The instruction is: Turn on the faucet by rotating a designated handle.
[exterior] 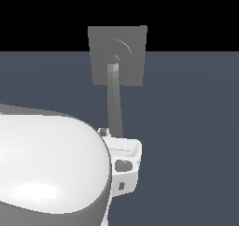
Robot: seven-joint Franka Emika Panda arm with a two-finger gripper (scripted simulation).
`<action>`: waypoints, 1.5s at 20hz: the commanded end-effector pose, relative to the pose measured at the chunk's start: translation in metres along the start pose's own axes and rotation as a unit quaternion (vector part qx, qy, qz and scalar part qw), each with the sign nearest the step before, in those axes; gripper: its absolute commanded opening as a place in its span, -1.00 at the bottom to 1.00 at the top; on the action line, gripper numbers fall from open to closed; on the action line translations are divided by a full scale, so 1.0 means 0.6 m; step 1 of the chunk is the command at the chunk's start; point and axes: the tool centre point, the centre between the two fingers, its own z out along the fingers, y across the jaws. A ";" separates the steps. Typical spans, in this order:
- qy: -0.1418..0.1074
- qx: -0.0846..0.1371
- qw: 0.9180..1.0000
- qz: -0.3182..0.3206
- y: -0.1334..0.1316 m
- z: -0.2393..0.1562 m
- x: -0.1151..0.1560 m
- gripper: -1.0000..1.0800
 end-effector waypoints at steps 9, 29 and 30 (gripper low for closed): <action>0.003 -0.010 1.000 -0.003 0.080 0.004 0.009 -1.00; -0.015 -0.008 1.000 0.001 0.164 -0.007 0.016 -1.00; -0.014 -0.008 1.000 0.000 0.168 -0.007 0.021 -1.00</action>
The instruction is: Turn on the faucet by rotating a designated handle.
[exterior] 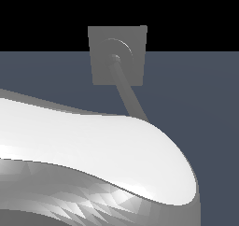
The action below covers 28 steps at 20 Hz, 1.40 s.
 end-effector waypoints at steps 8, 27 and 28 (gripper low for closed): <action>0.017 -0.009 1.000 -0.005 0.059 0.002 0.066 -1.00; 0.028 -0.010 1.000 -0.008 0.141 0.000 0.156 -1.00; 0.028 -0.010 1.000 -0.008 0.145 0.000 0.161 -1.00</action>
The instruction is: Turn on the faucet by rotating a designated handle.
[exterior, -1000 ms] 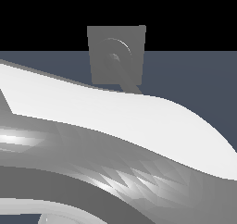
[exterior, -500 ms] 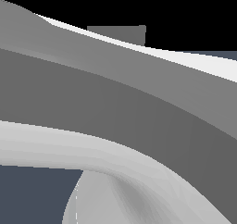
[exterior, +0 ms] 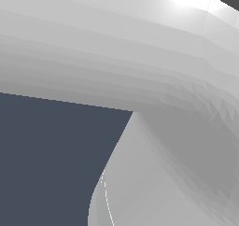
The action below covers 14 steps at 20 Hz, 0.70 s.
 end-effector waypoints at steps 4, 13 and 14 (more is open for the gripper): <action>0.003 -0.008 1.000 0.008 0.016 0.004 0.006 -1.00; 0.006 -0.006 1.000 0.006 0.022 0.005 0.061 -1.00; 0.006 -0.006 1.000 0.006 0.022 0.005 0.067 -1.00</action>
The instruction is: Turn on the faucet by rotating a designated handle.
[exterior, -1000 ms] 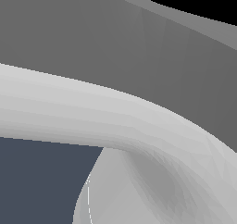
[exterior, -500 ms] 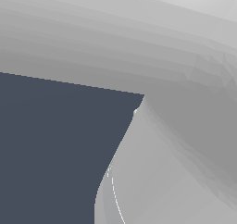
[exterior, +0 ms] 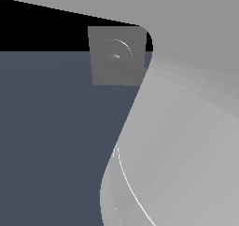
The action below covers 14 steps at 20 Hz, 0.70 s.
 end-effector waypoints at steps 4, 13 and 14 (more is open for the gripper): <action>0.012 0.002 1.000 -0.002 0.003 0.004 0.045 -1.00; 0.015 0.003 1.000 -0.004 0.007 0.004 0.096 -1.00; 0.015 0.003 1.000 -0.004 0.007 0.004 0.101 -1.00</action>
